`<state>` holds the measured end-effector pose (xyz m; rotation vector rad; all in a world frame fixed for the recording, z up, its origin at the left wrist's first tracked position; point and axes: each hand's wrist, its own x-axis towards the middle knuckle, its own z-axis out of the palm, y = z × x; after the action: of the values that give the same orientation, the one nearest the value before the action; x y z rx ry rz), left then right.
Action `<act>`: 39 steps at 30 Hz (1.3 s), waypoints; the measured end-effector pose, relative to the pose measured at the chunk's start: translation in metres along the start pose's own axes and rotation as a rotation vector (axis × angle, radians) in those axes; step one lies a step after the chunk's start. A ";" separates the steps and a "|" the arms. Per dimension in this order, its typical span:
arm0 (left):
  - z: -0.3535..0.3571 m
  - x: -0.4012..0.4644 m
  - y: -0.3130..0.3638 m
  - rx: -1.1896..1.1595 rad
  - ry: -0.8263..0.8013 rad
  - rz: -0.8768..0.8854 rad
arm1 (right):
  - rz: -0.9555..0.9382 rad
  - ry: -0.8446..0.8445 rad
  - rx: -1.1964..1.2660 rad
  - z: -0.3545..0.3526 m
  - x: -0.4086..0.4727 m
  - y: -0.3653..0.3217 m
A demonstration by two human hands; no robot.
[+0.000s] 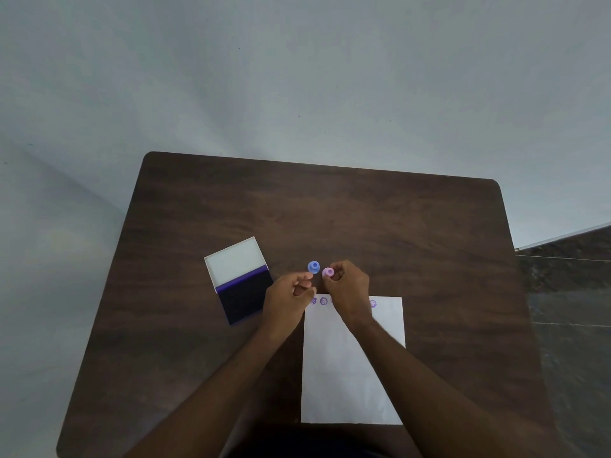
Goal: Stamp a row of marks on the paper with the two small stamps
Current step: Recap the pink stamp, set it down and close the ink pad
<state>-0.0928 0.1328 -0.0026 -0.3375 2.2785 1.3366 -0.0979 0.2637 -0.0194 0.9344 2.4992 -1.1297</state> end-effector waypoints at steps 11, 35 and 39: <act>-0.019 -0.007 -0.012 -0.074 0.043 -0.009 | -0.090 0.092 0.030 -0.005 -0.011 -0.009; -0.105 -0.005 -0.072 -0.501 0.364 -0.161 | -0.380 -0.254 -0.189 0.060 -0.023 -0.088; -0.111 0.004 -0.070 -0.501 0.408 -0.188 | -0.381 -0.280 -0.171 0.066 -0.014 -0.091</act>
<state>-0.0957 0.0016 -0.0114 -1.0478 2.1063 1.8578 -0.1478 0.1635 -0.0039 0.2377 2.5439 -1.0392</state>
